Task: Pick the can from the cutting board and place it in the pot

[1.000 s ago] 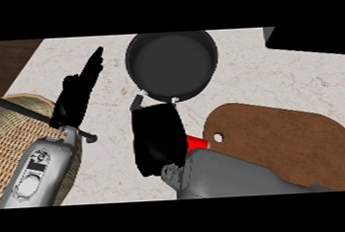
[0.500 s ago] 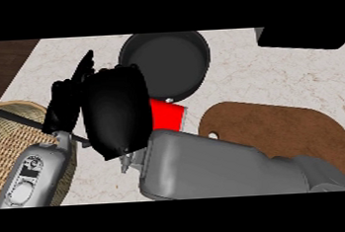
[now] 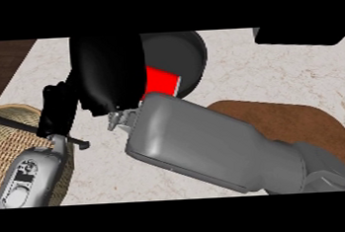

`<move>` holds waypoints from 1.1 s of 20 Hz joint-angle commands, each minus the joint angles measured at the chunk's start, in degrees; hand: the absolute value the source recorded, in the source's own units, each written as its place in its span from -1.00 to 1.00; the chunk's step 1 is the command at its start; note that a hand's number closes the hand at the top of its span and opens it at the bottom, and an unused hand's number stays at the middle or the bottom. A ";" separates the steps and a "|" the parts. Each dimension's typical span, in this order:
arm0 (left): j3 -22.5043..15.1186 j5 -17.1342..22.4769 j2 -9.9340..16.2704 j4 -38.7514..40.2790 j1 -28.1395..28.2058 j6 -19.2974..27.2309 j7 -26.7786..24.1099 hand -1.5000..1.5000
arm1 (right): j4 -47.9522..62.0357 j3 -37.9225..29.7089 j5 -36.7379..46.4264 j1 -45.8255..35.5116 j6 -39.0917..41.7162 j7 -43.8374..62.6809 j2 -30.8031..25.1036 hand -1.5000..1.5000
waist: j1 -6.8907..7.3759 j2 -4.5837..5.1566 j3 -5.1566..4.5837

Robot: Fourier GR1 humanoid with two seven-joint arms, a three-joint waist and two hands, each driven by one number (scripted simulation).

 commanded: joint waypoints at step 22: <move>0.79 -0.82 2.29 1.59 6.59 -0.56 -1.80 0.00 | 36.12 -11.78 -3.62 -5.66 -13.01 -23.53 -0.70 1.00 | 2.26 2.88 -2.28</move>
